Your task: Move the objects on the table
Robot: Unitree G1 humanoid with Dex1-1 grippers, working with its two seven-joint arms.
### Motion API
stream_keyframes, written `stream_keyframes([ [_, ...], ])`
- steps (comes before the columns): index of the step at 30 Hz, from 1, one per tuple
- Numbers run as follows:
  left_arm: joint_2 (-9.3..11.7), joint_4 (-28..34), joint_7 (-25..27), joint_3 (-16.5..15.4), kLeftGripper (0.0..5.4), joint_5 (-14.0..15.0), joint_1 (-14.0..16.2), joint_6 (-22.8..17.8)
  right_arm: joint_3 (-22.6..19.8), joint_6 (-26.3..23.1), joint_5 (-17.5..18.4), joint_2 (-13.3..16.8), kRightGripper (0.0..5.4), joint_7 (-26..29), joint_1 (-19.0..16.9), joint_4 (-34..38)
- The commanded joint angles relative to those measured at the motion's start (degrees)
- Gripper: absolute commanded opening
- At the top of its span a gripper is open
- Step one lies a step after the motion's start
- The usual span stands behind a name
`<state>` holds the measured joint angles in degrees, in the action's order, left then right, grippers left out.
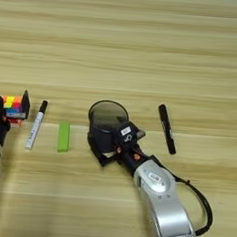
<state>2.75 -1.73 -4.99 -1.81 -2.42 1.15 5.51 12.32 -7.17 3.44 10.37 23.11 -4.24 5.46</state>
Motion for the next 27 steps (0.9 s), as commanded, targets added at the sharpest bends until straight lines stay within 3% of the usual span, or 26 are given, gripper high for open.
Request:
stream_keyframes([
  [1, -0.32, 0.02, -0.39, 0.10, 5.40, -0.78, -0.24, -0.32, -0.19, -1.02, 0.30, 0.28, 5.38, 0.24, -0.20, 0.09],
  [11, -0.43, 0.13, -0.47, 0.20, 5.40, -0.84, -0.20, -0.41, -1.26, -1.66, 0.63, 2.19, 5.38, 0.53, -2.57, 3.60],
  [27, -0.49, -0.51, -0.69, 0.29, 5.40, -0.90, -0.66, -0.33, -1.82, -7.72, 1.04, 9.17, 5.38, 3.34, -11.78, 16.38],
])
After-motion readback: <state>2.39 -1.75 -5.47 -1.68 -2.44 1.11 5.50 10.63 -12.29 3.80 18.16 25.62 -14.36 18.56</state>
